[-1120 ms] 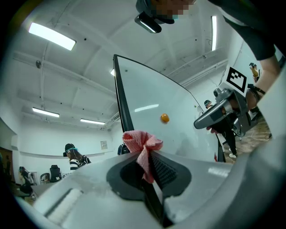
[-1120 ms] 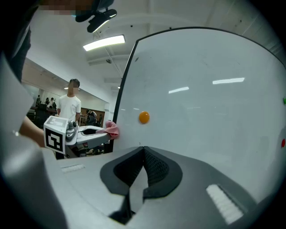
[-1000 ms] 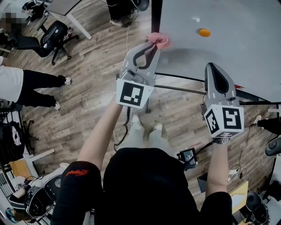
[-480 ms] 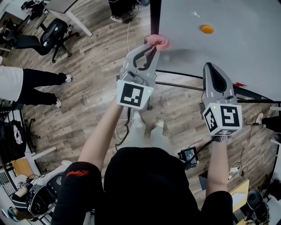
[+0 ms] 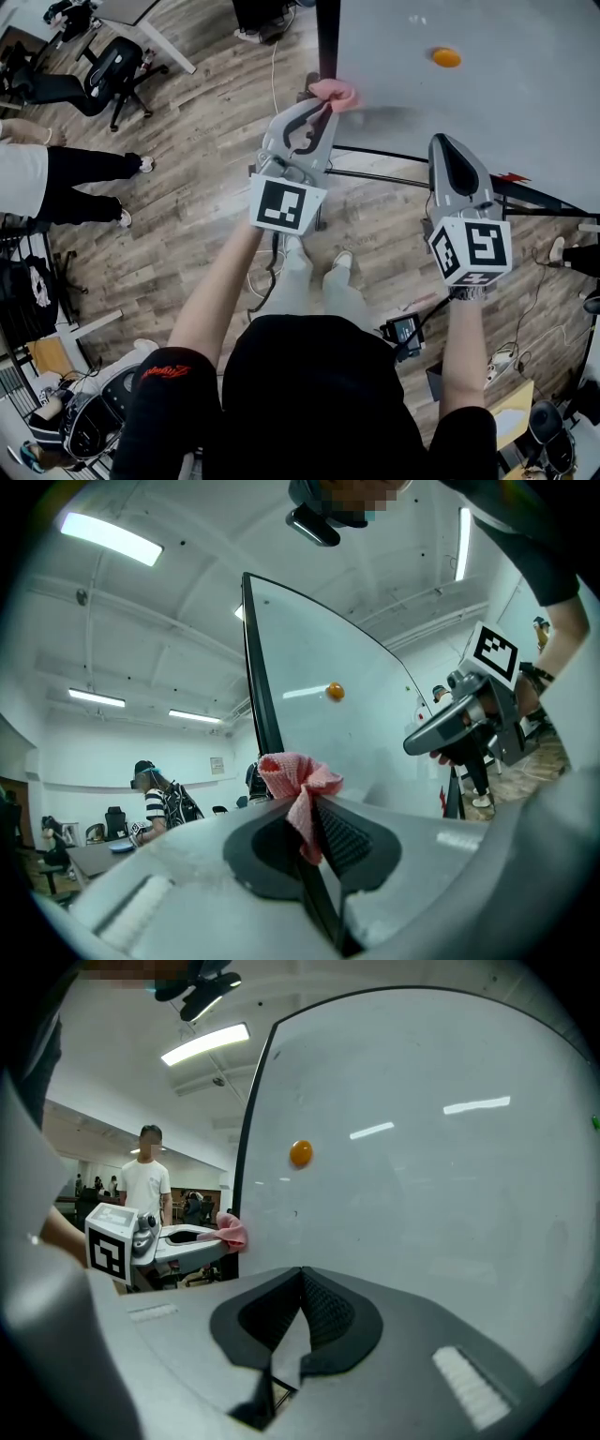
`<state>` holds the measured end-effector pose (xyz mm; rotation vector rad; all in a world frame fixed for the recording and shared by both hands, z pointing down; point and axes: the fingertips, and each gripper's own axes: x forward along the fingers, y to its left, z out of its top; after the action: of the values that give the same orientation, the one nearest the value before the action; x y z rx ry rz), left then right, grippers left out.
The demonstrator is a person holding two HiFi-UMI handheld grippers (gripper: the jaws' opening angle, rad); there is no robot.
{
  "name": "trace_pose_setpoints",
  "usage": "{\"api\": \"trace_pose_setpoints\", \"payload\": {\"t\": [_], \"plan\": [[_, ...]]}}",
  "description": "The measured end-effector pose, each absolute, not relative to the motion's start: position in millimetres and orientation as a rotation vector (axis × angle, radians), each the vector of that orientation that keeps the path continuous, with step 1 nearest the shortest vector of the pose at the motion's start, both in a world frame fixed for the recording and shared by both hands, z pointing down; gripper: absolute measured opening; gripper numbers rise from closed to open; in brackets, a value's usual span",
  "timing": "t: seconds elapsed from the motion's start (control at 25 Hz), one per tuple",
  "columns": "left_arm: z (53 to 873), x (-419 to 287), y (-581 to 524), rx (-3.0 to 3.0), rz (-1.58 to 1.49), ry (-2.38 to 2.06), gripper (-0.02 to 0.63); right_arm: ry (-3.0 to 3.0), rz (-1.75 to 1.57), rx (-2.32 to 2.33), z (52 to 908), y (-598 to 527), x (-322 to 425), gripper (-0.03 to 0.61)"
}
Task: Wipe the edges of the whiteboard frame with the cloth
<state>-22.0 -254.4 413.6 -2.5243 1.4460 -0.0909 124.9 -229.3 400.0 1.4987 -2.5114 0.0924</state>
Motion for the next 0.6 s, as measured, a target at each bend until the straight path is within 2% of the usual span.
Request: {"api": "trace_pose_setpoints", "payload": {"t": [0.6], "plan": [[445.6, -22.9, -255.0, -2.565, -0.141, 1.456, 0.021, -2.488, 0.170, 1.489, 432.3, -229.7, 126.3, 0.002]]}}
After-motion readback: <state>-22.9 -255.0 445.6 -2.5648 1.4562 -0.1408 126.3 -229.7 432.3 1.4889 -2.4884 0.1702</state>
